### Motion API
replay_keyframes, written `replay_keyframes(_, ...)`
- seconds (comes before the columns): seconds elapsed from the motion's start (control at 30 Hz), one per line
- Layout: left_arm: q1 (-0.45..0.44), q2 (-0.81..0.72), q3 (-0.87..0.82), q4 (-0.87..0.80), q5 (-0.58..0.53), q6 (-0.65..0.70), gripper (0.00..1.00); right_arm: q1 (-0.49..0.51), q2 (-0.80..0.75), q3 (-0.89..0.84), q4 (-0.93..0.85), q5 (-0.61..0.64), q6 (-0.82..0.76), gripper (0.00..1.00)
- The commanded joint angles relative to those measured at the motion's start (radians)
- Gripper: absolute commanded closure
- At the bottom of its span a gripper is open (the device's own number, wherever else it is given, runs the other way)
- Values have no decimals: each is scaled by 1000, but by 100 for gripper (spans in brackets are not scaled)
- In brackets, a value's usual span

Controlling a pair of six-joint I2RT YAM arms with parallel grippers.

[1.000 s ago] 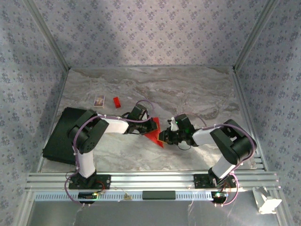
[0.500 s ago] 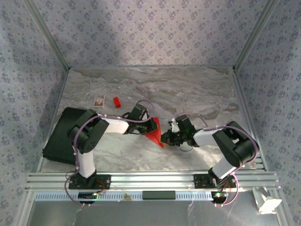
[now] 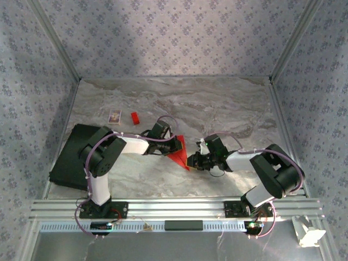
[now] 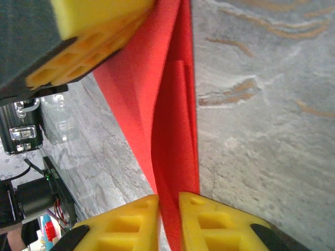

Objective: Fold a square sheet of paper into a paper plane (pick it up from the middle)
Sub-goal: Fourth fold the wing at the center of the table.

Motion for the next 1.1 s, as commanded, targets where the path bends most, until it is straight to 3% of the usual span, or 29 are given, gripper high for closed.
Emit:
replay_keyframes(0.0, -2, 41, -29, -37, -19, 6, 91, -4, 11, -33, -139, 28, -28, 88)
replay_keyframes(0.2, -1, 41, -29, -38, -20, 6, 91, -11, 13, -53, -120, 20, -16, 95)
replay_keyframes(0.43, 0, 40, -33, -38, -17, 6, 91, -13, -30, -54, -153, 36, -21, 83)
replay_keyframes(0.57, 1, 40, -35, -36, -19, 6, 91, -12, -35, -59, -179, 48, -32, 82)
replay_keyframes(0.83, 3, 39, -35, -34, -18, 6, 91, -12, -35, -86, -178, 55, -34, 95)
replay_keyframes(1.07, 4, 39, -37, -35, -16, 6, 91, -13, -65, -81, -204, 59, -31, 87)
